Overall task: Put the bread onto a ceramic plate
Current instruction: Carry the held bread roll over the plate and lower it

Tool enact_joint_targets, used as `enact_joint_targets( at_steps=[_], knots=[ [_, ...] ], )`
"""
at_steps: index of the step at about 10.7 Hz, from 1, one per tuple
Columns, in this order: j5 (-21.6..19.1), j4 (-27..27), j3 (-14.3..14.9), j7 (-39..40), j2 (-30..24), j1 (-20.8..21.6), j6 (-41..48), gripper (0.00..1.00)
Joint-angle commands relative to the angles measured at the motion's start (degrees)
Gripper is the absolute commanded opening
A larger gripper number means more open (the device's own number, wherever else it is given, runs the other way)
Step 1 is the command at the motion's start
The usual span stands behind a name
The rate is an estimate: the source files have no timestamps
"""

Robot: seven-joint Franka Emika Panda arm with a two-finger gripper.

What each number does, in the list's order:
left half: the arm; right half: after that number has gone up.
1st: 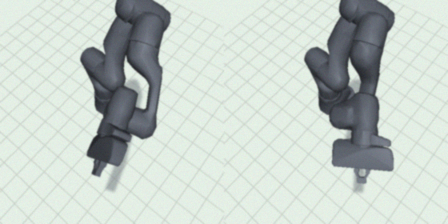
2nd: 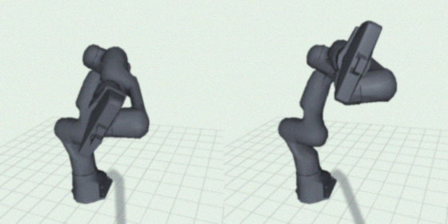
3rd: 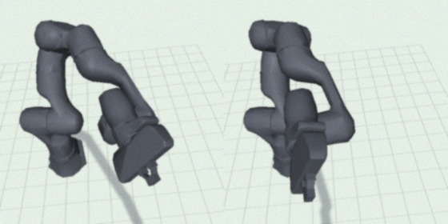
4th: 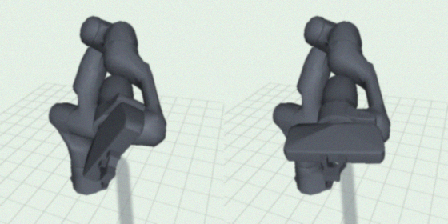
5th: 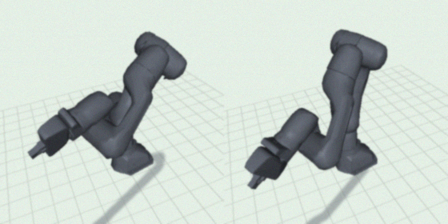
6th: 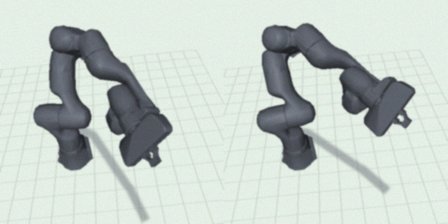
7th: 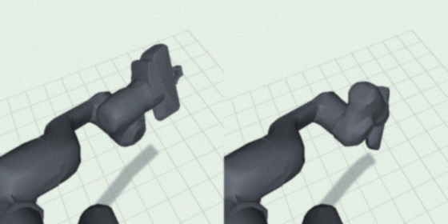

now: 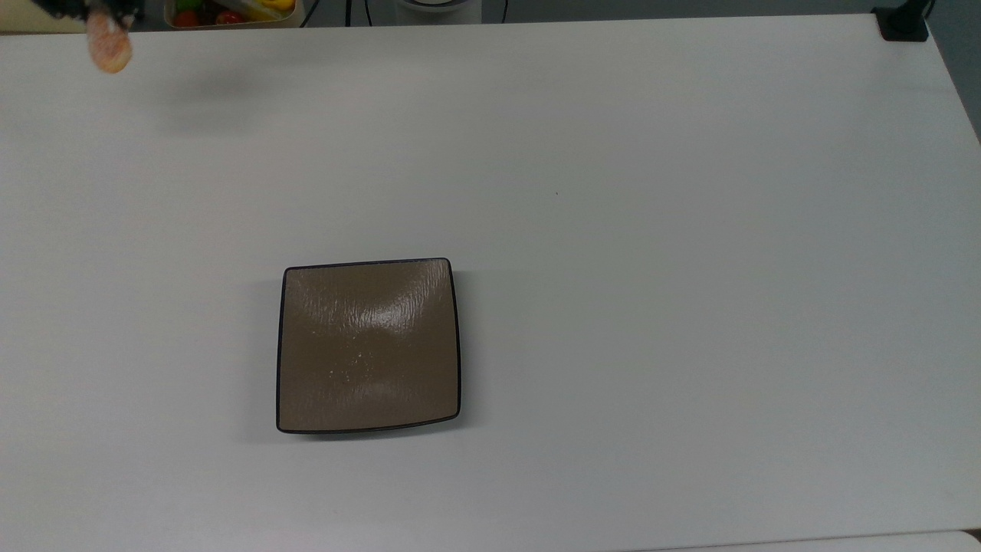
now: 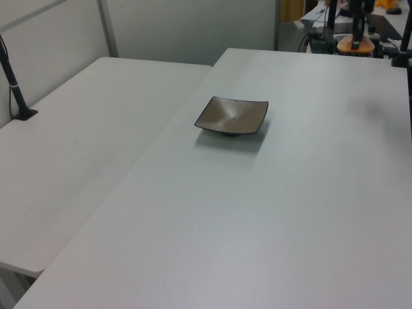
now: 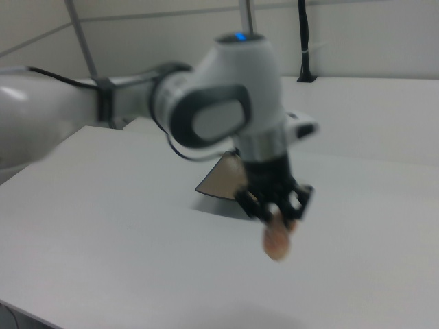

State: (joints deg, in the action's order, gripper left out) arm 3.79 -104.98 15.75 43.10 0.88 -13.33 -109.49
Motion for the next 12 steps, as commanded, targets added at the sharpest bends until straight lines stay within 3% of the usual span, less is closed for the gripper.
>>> enact_joint_targets(
  at_steps=[1,5,8,12],
  knots=[
    [-3.1,3.4,-4.8,-4.4,-4.3,2.8,10.1,0.27],
    [-6.0,7.8,-12.3,-8.7,-3.0,3.5,12.6,0.27],
    [-7.6,14.3,-12.5,-12.8,4.2,7.6,9.1,0.29],
    [-10.2,14.7,-12.6,-18.0,10.9,10.7,-6.8,0.31]
  ],
)
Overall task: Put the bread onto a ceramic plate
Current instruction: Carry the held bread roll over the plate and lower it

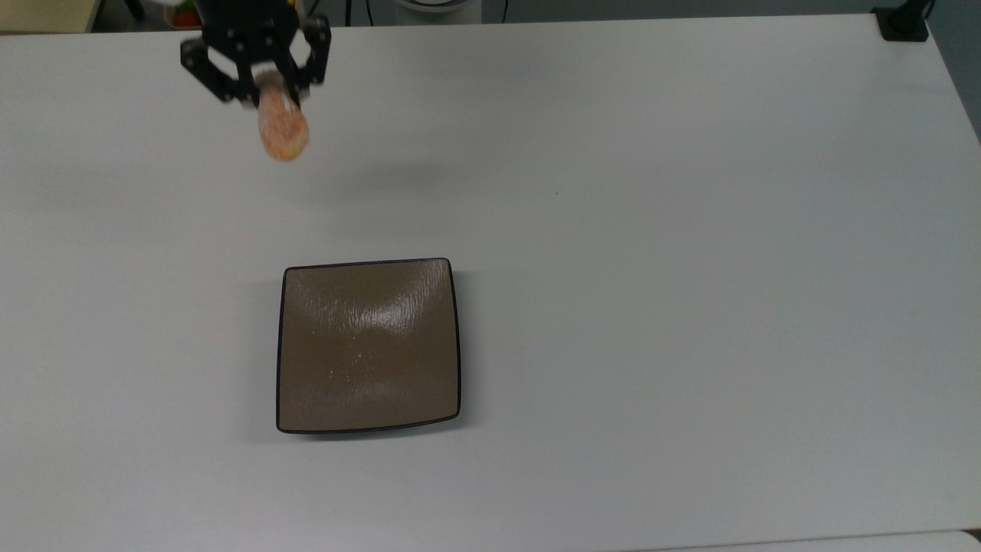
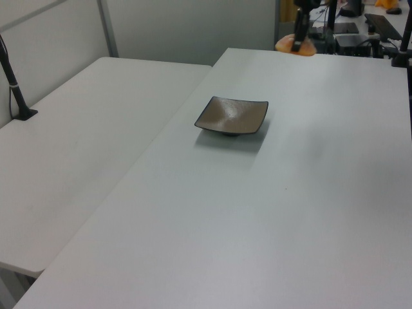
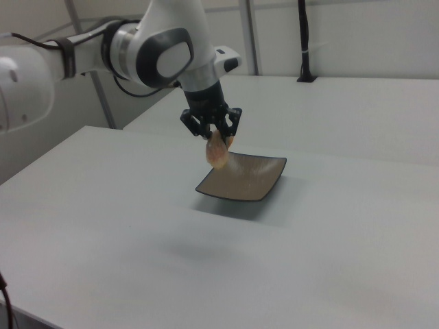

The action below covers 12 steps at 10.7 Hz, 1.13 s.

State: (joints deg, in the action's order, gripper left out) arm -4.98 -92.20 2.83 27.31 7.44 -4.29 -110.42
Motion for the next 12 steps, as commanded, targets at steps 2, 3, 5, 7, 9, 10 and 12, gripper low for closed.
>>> enact_joint_targets(
  at_steps=[2,3,5,7,9,10,12],
  knots=[
    [-1.8,1.9,0.3,-2.7,8.7,3.5,-12.8,0.32],
    [-1.8,1.9,0.3,-3.0,10.7,4.7,-16.1,0.32],
    [-1.8,1.9,0.3,-8.1,14.8,5.7,-24.9,0.32],
    [-1.7,1.9,0.3,-13.7,18.6,7.2,-32.8,0.32],
    [-1.5,1.8,0.3,-14.7,21.6,8.1,-37.4,0.32],
    [-1.5,1.8,0.3,-14.7,22.5,8.2,-38.5,0.32],
    [-1.5,1.7,0.3,-14.7,23.9,8.2,-40.9,0.32]
  ],
)
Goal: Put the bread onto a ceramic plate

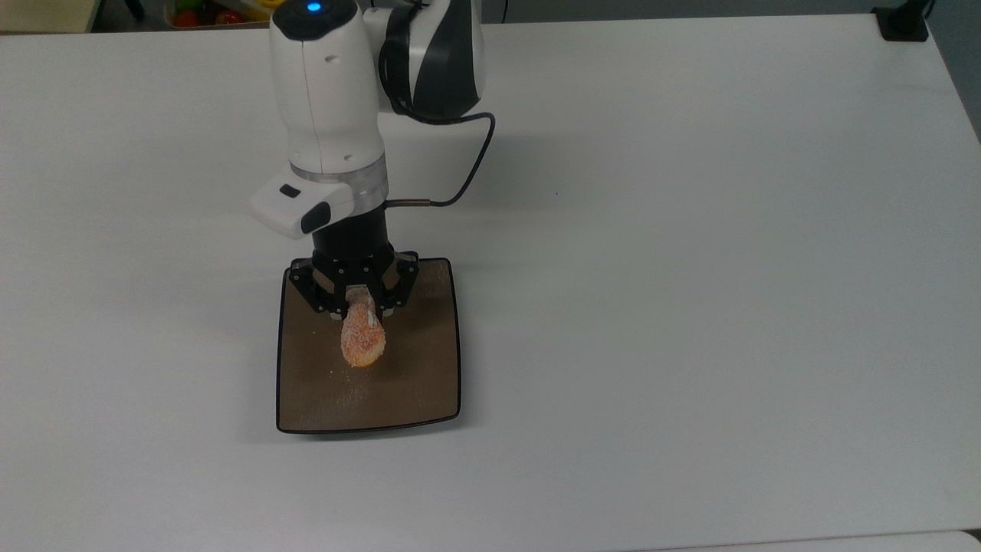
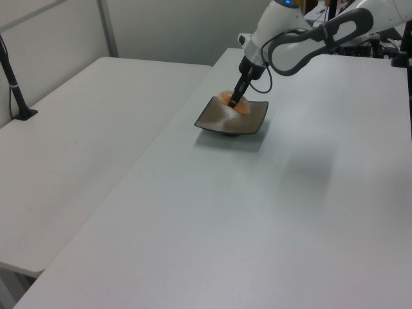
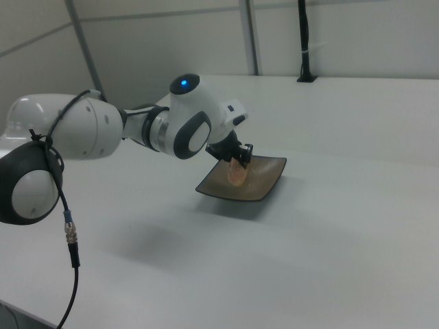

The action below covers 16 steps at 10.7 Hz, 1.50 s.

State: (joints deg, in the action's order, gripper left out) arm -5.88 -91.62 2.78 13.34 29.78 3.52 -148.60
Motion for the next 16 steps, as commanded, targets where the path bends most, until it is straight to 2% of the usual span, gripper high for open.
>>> enact_joint_targets(
  at_steps=[1,2,3,4,7,10,16],
  knots=[
    [-0.2,1.0,0.4,-0.8,2.0,0.5,-3.6,0.34],
    [-0.2,0.9,0.4,-0.7,2.5,0.5,-3.6,0.52],
    [0.2,0.8,0.4,-0.5,2.6,0.8,-3.6,0.78],
    [0.5,0.4,0.4,-0.2,2.5,1.1,-3.7,1.0],
    [1.2,0.2,0.4,-0.7,1.2,1.3,-3.5,1.0],
    [1.1,-2.8,0.4,-0.7,-5.4,0.9,-1.1,1.0],
    [0.8,-2.2,0.5,-0.9,-24.7,-0.3,32.5,1.0]
  ],
)
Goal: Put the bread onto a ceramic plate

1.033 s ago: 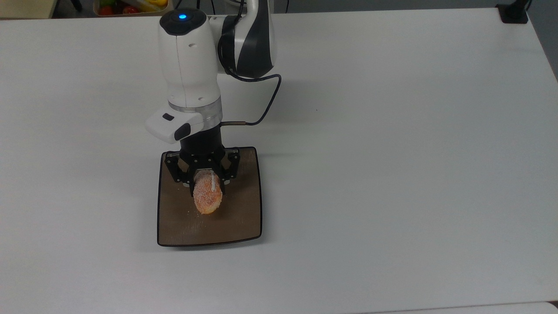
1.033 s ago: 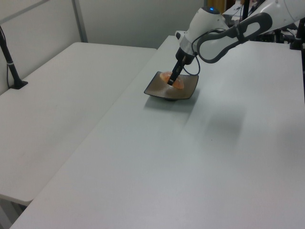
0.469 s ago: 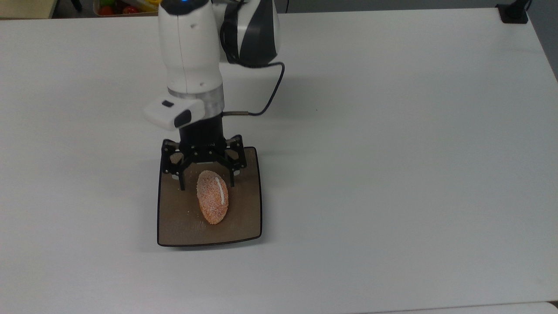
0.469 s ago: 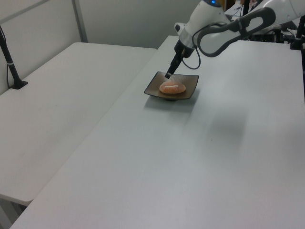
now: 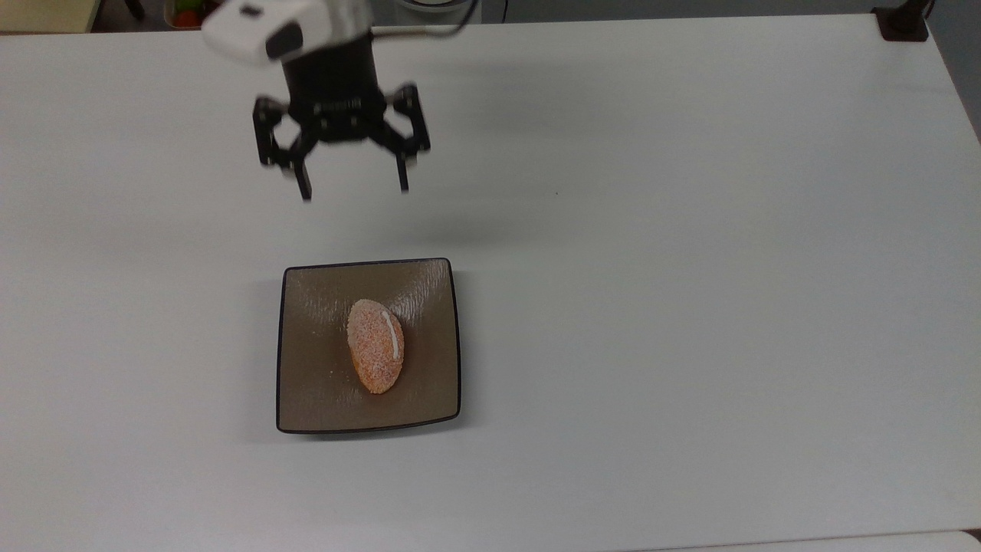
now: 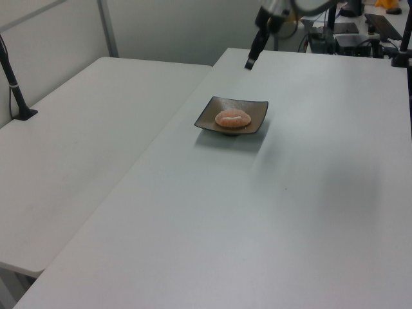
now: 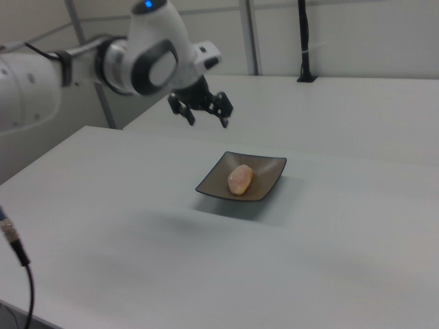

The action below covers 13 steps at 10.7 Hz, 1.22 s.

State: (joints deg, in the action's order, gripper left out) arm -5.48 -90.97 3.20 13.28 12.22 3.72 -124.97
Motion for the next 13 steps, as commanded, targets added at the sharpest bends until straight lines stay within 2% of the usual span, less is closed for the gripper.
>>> enact_joint_targets(
  at_steps=[1,4,7,11,13],
  knots=[
    [0.0,-2.8,0.1,-0.9,-9.9,-1.2,14.0,1.0],
    [-0.1,-2.0,0.1,-6.7,-15.4,-2.9,27.6,1.0],
    [-0.1,-2.6,-0.6,-15.9,-17.3,-2.6,28.4,1.0],
    [0.9,-5.3,-5.9,-17.4,-16.4,-4.4,27.4,1.0],
    [2.5,-5.4,-6.1,-16.1,-14.2,-4.5,26.5,1.0]
  ],
)
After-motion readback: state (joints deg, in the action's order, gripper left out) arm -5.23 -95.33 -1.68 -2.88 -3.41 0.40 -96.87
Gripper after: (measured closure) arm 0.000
